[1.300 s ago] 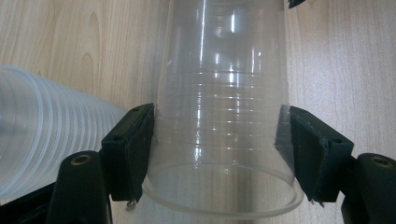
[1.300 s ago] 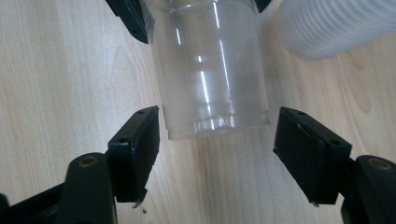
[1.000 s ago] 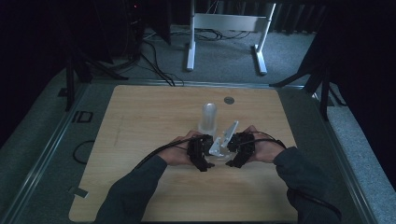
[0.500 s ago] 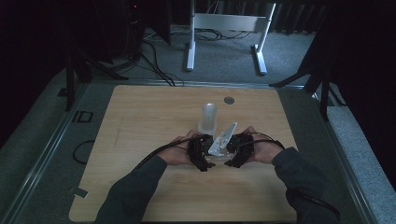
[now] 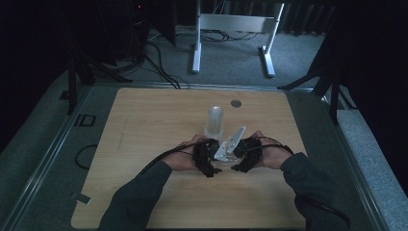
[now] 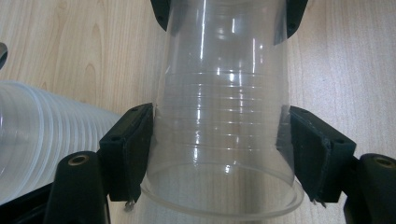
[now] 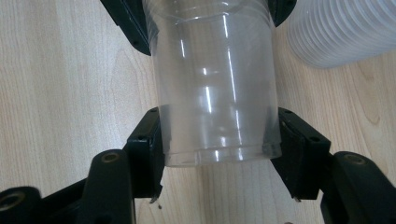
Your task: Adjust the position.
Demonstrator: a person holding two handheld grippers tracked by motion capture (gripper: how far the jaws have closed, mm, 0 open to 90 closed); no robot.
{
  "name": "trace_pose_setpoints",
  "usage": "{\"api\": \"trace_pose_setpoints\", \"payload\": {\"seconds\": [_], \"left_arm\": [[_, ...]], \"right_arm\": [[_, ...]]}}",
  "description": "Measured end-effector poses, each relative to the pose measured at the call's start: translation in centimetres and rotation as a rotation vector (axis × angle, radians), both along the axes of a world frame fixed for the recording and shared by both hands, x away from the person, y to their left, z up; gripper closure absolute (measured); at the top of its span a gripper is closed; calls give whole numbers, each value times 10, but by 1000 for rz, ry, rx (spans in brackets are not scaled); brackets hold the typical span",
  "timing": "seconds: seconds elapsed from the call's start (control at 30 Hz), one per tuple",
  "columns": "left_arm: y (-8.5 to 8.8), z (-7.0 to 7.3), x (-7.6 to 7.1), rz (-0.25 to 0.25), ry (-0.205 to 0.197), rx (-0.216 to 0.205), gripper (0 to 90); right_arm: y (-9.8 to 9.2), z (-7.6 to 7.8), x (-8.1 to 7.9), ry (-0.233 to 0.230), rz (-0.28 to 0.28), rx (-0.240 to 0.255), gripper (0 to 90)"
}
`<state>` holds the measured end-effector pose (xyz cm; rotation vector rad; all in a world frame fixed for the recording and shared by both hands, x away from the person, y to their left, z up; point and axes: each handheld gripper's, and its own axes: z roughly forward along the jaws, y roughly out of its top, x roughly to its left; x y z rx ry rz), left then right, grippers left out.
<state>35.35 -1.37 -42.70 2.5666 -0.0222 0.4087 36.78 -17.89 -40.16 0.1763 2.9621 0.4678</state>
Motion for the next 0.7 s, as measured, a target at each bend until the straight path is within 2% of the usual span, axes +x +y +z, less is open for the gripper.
{"api": "trace_pose_setpoints", "payload": {"seconds": [0.23, 0.4, 0.7], "left_arm": [[1, 0, 2, 8, 3, -6, 263], [1, 0, 1, 21, -9, -10, 213], [2, 2, 4, 47, 4, -33, 145]], "right_arm": [[0, 0, 0, -7, 1, 12, 415], [0, 0, 0, -1, -2, 17, 416], [-3, -1, 0, -1, -14, 21, 415]]}}
